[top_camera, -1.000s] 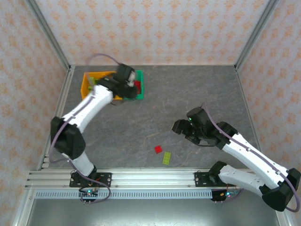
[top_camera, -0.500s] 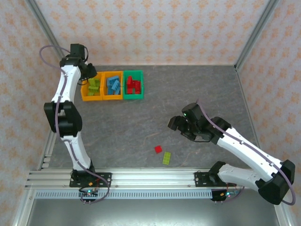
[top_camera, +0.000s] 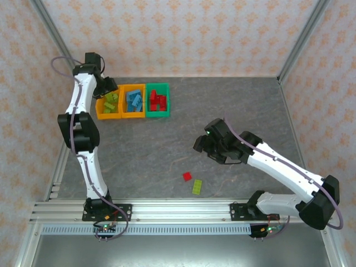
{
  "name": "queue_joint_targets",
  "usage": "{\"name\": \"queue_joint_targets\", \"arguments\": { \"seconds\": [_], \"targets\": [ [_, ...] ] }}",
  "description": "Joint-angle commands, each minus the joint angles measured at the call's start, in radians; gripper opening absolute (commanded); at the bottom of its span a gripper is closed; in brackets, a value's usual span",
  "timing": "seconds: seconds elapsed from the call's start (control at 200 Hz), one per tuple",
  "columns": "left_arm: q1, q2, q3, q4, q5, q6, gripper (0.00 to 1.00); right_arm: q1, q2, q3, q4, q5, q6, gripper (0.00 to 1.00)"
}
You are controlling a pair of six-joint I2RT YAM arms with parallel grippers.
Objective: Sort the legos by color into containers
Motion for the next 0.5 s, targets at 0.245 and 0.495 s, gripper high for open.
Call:
{"name": "queue_joint_targets", "arguments": {
  "seconds": [0.245,0.495],
  "targets": [
    [-0.347,-0.544,-0.466,0.041,-0.009,0.113,0.65,0.087,0.17,-0.074,-0.002,-0.023,0.062,0.75],
    [-0.591,-0.716,-0.764,0.056,-0.015,0.087,0.66,0.18,0.279,-0.039,0.116,-0.061,-0.043,0.75]
  ]
}}
